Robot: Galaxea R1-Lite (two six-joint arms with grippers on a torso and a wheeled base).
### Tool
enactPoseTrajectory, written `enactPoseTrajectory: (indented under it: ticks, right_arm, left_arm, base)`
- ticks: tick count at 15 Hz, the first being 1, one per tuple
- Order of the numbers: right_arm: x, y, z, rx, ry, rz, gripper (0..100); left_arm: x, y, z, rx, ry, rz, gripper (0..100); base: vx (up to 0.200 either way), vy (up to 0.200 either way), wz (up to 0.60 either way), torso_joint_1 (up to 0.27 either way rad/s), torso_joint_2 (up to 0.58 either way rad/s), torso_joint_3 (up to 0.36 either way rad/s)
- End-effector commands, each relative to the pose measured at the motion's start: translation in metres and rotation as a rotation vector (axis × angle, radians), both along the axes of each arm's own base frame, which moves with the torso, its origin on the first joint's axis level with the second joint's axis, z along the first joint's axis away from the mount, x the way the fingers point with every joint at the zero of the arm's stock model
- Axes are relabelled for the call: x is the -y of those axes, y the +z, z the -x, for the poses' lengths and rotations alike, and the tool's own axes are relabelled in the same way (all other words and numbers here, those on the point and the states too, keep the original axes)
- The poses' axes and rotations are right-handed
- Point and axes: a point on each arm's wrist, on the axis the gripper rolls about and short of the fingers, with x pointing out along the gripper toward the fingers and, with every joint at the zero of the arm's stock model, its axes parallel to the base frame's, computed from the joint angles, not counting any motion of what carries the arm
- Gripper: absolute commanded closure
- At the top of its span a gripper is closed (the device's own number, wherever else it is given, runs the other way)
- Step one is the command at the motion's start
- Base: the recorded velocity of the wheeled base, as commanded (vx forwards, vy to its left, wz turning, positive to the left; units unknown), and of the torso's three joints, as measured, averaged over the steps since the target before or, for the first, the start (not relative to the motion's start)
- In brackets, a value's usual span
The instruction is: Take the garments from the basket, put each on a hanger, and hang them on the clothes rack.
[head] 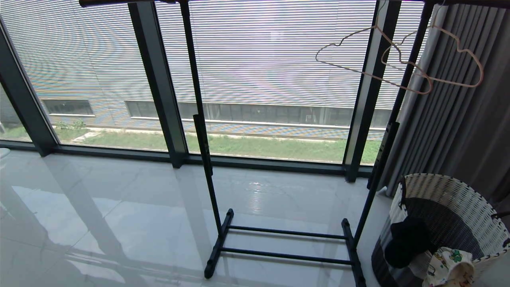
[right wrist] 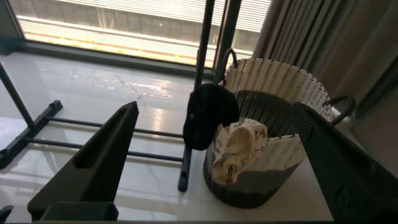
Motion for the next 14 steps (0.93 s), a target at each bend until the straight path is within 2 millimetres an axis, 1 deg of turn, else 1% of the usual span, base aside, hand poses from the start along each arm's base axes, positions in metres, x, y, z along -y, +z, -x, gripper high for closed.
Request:
enactPoseTrajectory:
  ticks: [1,9,14]
  right_arm:
    - [0.0,0.0001,0.0,0.001,0.001,0.0,0]
    - [0.0,0.0001,0.0,0.001,0.001,0.003,0]
    - [0.0,0.0001,0.0,0.001,0.001,0.003,0]
  left_arm:
    - [0.0,0.0,-0.0001,-0.001,0.0,0.0,0]
    - [0.0,0.0,-0.0001,-0.001,0.0,0.0,0]
    - [0.0,0.0,-0.0001,-0.001,-0.002,-0.006,0]
  base:
    - [0.0,0.0,0.0,0.0,0.0,0.0]
    - [0.0,0.0,-0.6,0.001,0.01,0.005]
    - [0.0,0.0,0.0,0.0,0.0,0.0]
